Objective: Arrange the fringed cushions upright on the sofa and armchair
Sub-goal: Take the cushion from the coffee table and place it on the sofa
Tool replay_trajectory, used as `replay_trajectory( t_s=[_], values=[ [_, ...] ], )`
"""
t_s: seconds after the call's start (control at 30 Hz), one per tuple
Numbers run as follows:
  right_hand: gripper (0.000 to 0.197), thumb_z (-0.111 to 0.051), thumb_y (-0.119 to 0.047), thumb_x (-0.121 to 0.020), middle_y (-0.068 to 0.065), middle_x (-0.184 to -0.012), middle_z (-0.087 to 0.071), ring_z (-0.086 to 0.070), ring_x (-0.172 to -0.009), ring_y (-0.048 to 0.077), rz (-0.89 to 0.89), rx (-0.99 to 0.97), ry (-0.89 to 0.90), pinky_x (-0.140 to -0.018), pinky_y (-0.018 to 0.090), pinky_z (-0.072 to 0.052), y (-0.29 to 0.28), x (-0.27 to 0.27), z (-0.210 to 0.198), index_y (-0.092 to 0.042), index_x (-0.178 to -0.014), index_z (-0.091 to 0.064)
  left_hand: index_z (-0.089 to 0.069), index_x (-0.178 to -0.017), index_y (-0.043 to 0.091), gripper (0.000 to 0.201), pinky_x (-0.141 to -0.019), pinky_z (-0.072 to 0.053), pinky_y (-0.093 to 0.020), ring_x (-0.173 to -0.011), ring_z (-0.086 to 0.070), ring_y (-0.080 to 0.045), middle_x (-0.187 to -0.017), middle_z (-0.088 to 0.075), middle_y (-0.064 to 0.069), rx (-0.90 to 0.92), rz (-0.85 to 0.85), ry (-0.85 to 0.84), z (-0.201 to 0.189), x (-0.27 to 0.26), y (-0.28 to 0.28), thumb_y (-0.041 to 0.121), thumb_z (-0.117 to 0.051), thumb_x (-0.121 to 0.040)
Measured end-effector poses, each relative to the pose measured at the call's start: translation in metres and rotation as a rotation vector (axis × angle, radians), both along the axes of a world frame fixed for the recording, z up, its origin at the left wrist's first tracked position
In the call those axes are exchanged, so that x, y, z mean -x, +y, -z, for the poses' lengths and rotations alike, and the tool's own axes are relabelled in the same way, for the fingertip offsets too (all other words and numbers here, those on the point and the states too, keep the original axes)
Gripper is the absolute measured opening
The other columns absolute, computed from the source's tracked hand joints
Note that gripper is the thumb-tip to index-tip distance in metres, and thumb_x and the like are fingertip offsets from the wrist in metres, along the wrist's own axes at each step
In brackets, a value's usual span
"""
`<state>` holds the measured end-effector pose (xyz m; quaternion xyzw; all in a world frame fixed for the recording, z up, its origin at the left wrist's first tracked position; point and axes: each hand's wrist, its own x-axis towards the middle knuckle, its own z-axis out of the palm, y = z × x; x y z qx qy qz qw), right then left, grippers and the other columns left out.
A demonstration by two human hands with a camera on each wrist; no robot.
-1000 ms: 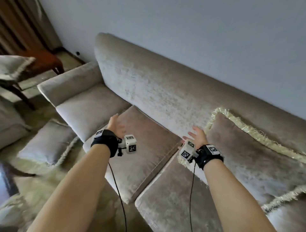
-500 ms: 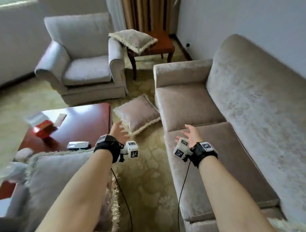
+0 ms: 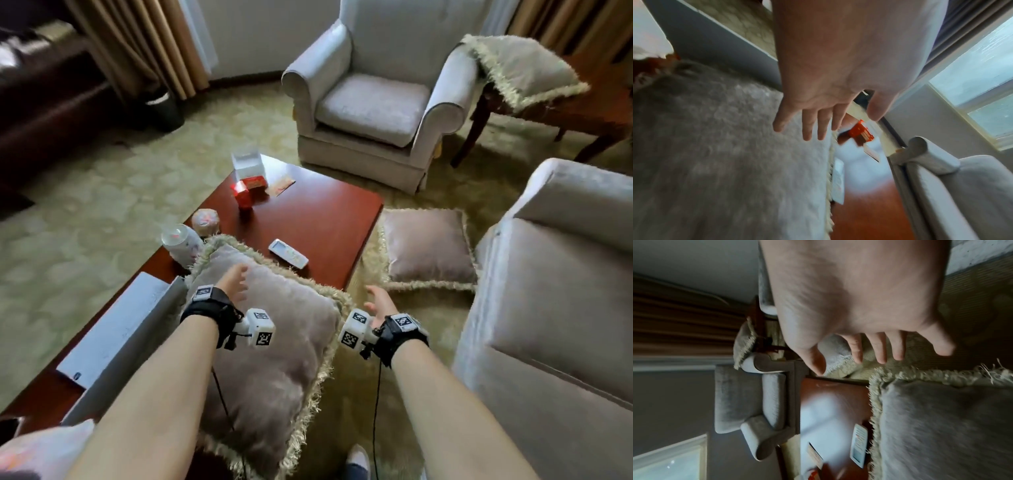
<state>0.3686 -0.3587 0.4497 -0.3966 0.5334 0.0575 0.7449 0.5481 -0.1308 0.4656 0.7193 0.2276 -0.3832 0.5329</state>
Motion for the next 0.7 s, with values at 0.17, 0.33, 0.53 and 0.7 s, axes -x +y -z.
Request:
replay_trajectory(
  t_s=[0.17, 0.33, 0.53, 0.7],
  values=[
    [0.034, -0.040, -0.021, -0.102, 0.011, -0.140, -0.046, -0.040, -0.134, 0.032, -0.093, -0.063, 0.136, -0.107, 0.040, -0.035, 0.038, -0.033, 0.029, -0.009, -0.131, -0.054, -0.042, -0.136, 0.001, 0.050, -0.105, -0.033, -0.039, -0.129, -0.040, -0.031, -0.140, -0.043, -0.015, -0.340, 0.119, -0.081, 0.071, -0.052, 0.065, 0.027, -0.049, -0.094],
    [0.044, -0.046, -0.026, -0.100, 0.015, -0.138, -0.043, -0.048, -0.109, 0.029, -0.143, -0.055, 0.251, -0.099, 0.038, -0.036, 0.063, -0.032, 0.090, -0.008, -0.141, -0.041, -0.051, -0.132, 0.005, 0.048, -0.101, -0.035, -0.031, -0.126, -0.045, -0.031, -0.140, -0.045, -0.016, -0.608, 0.426, -0.088, 0.146, -0.094, 0.109, 0.034, -0.046, -0.093],
    [0.103, -0.074, -0.060, -0.061, 0.013, -0.152, -0.036, -0.045, -0.125, 0.029, -0.143, -0.162, 0.211, -0.107, 0.048, -0.035, 0.068, -0.018, 0.211, -0.022, -0.149, -0.036, -0.037, -0.140, 0.001, 0.072, -0.109, -0.032, -0.038, -0.130, -0.040, -0.037, -0.145, -0.037, -0.022, -0.717, 0.352, -0.058, 0.199, -0.127, 0.128, 0.042, -0.044, -0.081],
    [0.067, -0.050, -0.041, -0.097, 0.013, -0.156, -0.027, -0.030, -0.141, 0.032, -0.014, -0.210, 0.283, -0.112, 0.043, -0.030, 0.085, -0.037, 0.136, -0.013, -0.152, -0.026, -0.026, -0.143, -0.002, 0.089, -0.111, -0.031, -0.044, -0.131, -0.038, -0.040, -0.147, -0.035, -0.023, -0.711, 0.198, -0.037, 0.199, -0.128, 0.127, 0.053, -0.054, -0.080]
  ],
)
